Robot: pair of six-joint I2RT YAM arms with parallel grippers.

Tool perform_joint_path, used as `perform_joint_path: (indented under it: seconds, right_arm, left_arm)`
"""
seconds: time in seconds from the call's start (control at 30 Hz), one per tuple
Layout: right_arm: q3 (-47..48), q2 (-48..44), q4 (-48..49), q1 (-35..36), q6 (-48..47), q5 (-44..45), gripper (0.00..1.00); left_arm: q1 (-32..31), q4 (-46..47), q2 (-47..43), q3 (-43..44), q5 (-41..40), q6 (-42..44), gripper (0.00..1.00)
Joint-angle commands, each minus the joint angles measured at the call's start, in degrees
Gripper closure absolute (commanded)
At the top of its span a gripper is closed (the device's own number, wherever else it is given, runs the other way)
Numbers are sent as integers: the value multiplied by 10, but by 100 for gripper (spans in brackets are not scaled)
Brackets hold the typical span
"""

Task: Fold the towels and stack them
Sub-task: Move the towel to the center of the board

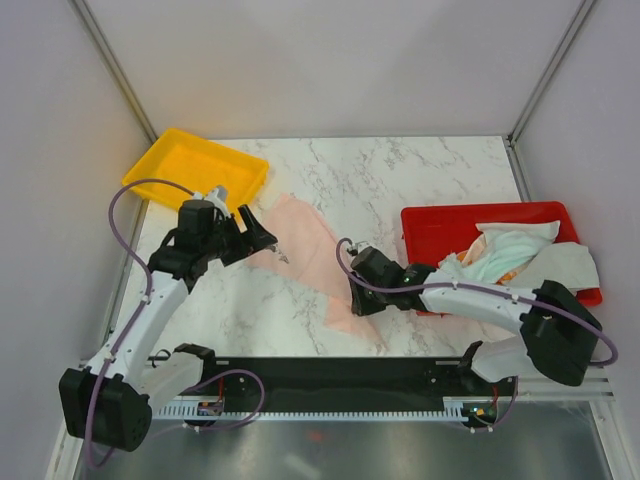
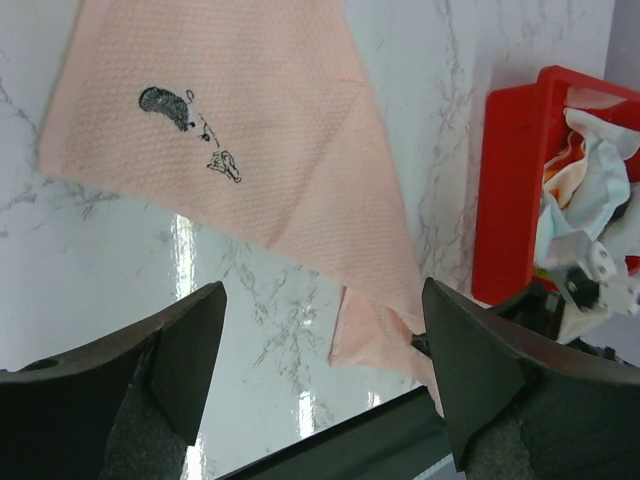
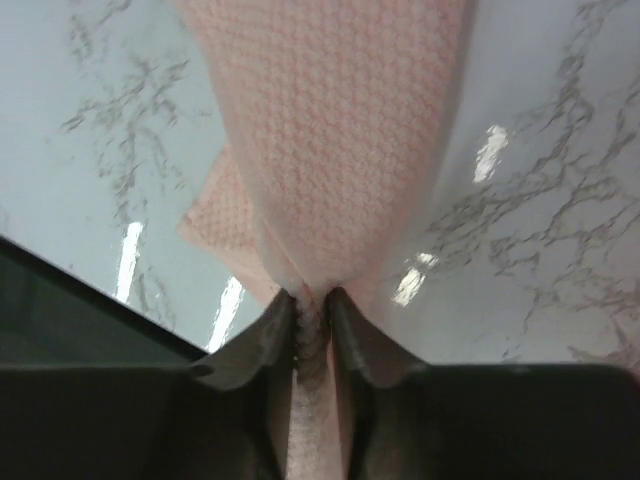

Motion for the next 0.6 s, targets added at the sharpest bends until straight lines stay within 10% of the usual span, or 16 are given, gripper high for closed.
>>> perform_joint_path:
  seconds: [0.0,0.2,0.57]
  right_arm:
    - [-23,-57,9,33,51,29,67]
    - [118,-96,-5,12,-36,46,45]
    - [654,387,-5,-157,-231,-129,40]
  left_arm:
    - [3,7,-12,-21,-16,-6,14]
    - [3,12,-46,-78,-184,-66,13]
    - [23,140,9,-159,-222,-178,14]
